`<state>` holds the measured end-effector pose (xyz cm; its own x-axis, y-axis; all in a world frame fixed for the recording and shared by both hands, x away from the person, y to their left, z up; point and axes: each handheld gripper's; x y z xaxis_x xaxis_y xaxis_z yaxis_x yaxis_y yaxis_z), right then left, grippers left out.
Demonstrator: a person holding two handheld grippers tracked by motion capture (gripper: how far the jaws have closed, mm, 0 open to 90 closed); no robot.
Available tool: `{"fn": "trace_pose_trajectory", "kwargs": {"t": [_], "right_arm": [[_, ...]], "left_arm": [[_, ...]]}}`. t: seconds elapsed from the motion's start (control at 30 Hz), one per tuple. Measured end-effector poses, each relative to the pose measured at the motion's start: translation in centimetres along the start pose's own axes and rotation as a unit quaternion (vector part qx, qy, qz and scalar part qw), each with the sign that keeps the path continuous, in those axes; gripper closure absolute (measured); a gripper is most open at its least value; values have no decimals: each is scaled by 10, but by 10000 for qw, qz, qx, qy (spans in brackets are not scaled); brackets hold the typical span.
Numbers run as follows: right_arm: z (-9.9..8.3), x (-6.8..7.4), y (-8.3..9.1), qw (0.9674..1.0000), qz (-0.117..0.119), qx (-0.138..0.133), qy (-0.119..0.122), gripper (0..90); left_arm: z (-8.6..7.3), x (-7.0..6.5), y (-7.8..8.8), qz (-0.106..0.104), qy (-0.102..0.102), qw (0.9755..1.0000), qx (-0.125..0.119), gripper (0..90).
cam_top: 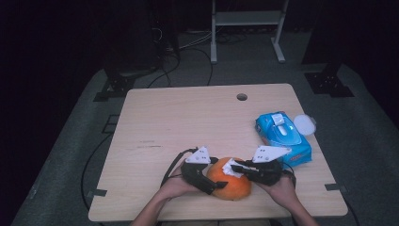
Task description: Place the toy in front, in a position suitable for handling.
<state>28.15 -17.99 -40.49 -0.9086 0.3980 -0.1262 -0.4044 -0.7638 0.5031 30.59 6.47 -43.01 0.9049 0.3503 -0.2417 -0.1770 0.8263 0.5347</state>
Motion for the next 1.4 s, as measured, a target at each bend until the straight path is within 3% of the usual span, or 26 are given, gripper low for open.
{"fn": "trace_pose_trajectory", "kwargs": {"t": [0.07, 0.17, 0.3, 0.37, 0.4, 0.43, 0.53, 0.6, 0.63, 0.73, 0.77, 0.87, 0.97, 1.07, 1.17, 1.27, 1.4], "right_arm": [[1, 2, -1, 9999, -23, 31, 101, 805], [-7, -8, 4, 9999, -100, 99, -95, 805], [-18, -19, 11, 9991, -174, 165, -353, 805], [-19, -18, 12, 9992, -177, 146, -334, 805], [-16, -14, 10, 9993, -126, 99, -327, 806], [-14, -13, 8, 9995, -72, 54, -317, 806], [-8, -6, 3, 9998, 59, -12, -199, 805], [-5, -1, 0, 9999, 138, 0, -75, 805], [-7, -4, 2, 9999, 102, 18, -81, 805], [-12, -11, 5, 9998, 21, 26, -209, 804], [-19, -20, 8, 9992, -28, 68, -384, 804], [-28, -28, 11, 9985, -122, 167, -504, 804], [-31, -29, 13, 9981, -107, 164, -585, 804], [-26, -24, 12, 9985, -23, 45, -543, 804], [-18, -16, 11, 9987, 223, -137, -441, 804], [-17, -14, 10, 9991, 187, -99, -366, 805], [-30, -28, 11, 9982, 10, 165, -584, 805]], "left_arm": [[-5, 2, 2, 52, -49, 10000, 5, 182], [-10, 10, 8, 102, 44, 9999, 58, 238], [-16, 14, 11, 34, 150, 9999, 40, 239], [-14, 13, 10, -4, 144, 9999, 34, 213], [-11, 12, 9, -32, 140, 9999, 0, 118], [-9, 11, 8, -31, 145, 9999, -43, 93], [-6, 2, 2, 32, -24, 9999, -142, 97], [-8, 1, 3, 117, -171, 9997, -113, 174], [-9, 3, 6, 115, -138, 9998, -96, 243], [-13, 12, 11, 169, 11, 9998, -121, 276], [-15, 15, 12, 143, 100, 9998, -121, 292], [-18, 24, 17, 77, 280, 9995, -132, 307], [-21, 32, 20, 24, 473, 9987, -164, 314], [-23, 35, 22, 29, 514, 9986, -152, 318], [-23, 37, 24, 39, 544, 9984, -135, 323], [-25, 38, 25, 10, 592, 9981, -161, 328], [-25, 38, 25, -12, 585, 9981, -170, 325]]}}
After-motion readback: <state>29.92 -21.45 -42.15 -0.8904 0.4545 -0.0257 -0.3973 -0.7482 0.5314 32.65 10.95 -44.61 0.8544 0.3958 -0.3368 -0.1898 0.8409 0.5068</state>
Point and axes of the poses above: each handheld gripper's, and its own axes: y roughly backward along the jaws, z roughly out of its top, x roughly to its left, and after that the axes turned 10 degrees about y, right-handed
